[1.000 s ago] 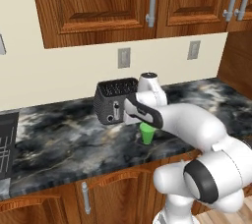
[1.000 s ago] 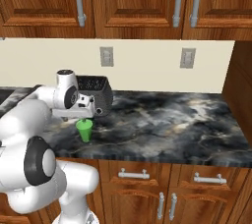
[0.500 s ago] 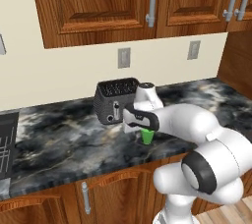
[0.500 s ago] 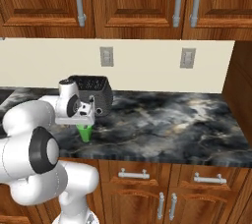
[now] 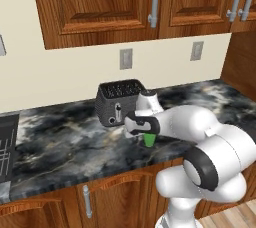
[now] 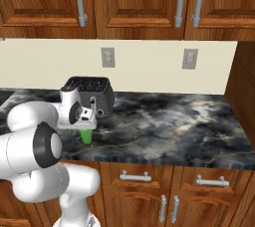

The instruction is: Place the pitcher and cup on the dining counter for serving.

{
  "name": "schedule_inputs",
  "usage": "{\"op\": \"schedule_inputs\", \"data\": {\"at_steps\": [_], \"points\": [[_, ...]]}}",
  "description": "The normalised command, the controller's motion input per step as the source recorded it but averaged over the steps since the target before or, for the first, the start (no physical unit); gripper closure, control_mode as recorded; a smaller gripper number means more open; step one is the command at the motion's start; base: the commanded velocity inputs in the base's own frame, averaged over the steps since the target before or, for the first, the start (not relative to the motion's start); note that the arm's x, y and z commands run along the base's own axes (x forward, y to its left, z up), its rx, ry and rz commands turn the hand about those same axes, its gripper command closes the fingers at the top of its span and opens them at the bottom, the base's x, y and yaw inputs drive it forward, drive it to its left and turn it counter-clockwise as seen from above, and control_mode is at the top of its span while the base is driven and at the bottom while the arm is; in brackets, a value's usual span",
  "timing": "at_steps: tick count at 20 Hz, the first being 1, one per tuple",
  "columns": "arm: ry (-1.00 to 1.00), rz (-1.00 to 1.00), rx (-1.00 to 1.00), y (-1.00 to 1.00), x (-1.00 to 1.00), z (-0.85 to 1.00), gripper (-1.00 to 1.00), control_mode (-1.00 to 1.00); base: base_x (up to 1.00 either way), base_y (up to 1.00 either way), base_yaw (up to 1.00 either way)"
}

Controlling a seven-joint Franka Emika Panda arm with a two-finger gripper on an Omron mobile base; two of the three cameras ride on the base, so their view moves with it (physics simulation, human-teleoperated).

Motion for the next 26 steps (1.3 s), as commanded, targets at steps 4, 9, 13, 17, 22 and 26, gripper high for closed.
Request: {"op": "schedule_inputs", "data": {"at_steps": [4,9,13,17,22,26], "points": [[-0.04,0.00,0.00,0.00,0.04,-0.32,1.00,-1.00,0.00,0.00,0.00],[0.00,0.00,0.00,0.00,0.00,0.00,1.00,-1.00,0.00,0.00,0.00],[0.00,0.00,0.00,0.00,0.00,0.00,1.00,-1.00,0.00,0.00,0.00],[-0.02,0.00,0.00,0.00,-0.01,0.00,1.00,-1.00,0.00,0.00,0.00],[-0.15,0.00,0.00,-0.02,-0.08,0.26,1.00,-1.00,0.00,0.00,0.00],[-0.19,0.00,0.00,-0.10,-0.14,0.54,1.00,-1.00,0.00,0.00,0.00]]}}
